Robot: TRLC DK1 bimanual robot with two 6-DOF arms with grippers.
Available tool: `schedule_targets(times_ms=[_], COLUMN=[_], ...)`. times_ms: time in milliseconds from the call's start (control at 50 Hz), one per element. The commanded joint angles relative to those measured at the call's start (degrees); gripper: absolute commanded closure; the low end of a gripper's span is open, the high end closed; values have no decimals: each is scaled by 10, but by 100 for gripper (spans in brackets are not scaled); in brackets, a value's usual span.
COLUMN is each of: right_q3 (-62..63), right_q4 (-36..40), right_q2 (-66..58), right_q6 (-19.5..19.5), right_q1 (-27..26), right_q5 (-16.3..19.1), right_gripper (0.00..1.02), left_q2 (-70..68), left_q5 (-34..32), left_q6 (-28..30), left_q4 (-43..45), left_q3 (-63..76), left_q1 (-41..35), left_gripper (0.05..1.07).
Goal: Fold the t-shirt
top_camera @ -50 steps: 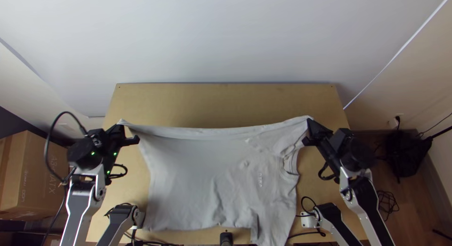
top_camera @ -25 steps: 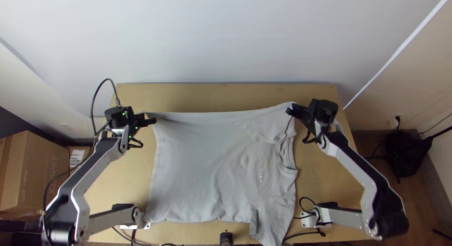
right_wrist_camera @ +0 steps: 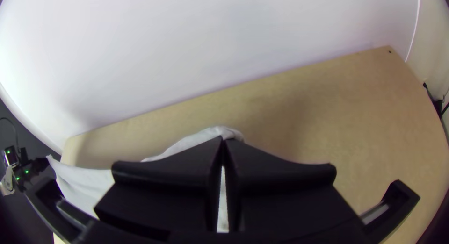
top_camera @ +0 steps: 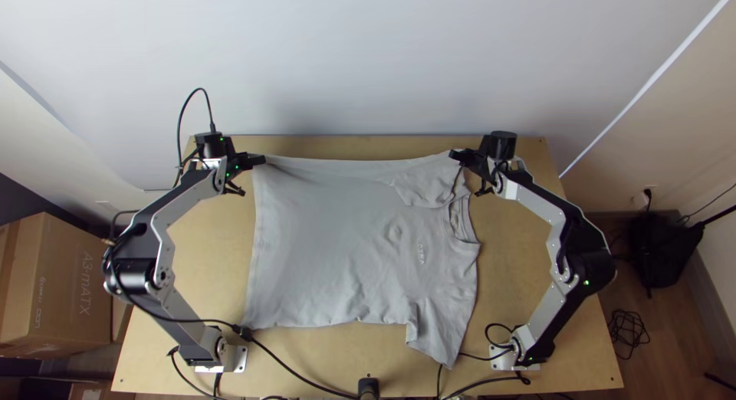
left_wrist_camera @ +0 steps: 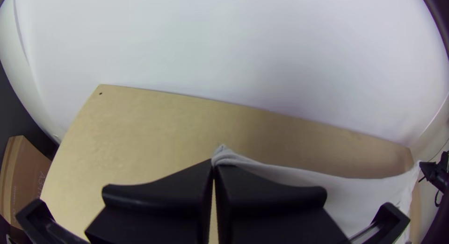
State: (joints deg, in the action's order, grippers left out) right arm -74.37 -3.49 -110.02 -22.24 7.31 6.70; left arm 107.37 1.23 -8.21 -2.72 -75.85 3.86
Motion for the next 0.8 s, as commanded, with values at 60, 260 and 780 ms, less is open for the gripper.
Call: schedule_targets(times_ms=[60, 260, 780], right_q3=[-88, -176, -365], right_q4=[29, 67, 350], right_q2=[-69, -129, -163], right_q6=[7, 7, 7], right_q1=[-12, -20, -22], right_q5=[-5, -5, -5], right_gripper=[100, 100, 100], left_q2=[81, 156, 207], left_q5=[2, 2, -1], left_q6=[-9, -15, -45], left_q4=[-27, -77, -378], left_q3=[-112, -222, -414], left_q1=[15, 12, 4], left_gripper=[105, 105, 105])
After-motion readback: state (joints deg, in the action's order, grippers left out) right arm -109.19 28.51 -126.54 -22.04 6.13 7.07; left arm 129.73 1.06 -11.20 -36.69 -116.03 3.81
